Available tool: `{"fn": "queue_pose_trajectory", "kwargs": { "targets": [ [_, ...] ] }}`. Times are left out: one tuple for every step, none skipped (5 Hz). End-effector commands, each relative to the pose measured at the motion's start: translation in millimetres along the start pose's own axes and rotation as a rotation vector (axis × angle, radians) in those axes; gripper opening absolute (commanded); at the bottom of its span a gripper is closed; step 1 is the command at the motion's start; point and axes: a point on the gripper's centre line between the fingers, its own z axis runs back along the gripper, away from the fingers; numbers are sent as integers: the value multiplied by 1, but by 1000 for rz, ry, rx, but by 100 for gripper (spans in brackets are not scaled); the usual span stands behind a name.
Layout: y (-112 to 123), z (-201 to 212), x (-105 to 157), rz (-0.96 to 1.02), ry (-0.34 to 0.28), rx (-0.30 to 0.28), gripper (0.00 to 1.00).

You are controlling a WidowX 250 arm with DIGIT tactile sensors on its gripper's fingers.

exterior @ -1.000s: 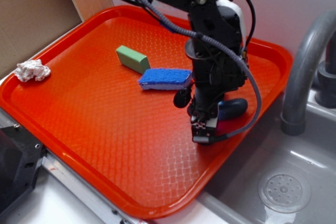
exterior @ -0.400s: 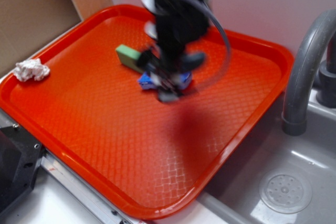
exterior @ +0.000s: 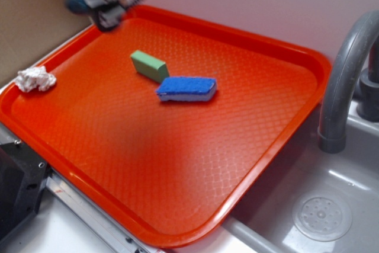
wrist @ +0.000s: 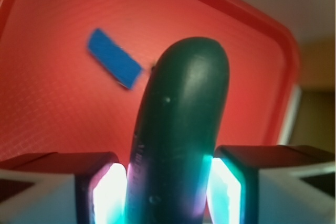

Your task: Grab the plastic pickle.

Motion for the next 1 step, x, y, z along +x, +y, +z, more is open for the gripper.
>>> {"fn": "queue_pose_trajectory", "kwargs": {
  "targets": [
    [26,24,-46,277,-138,-58,0]
  ]
}}
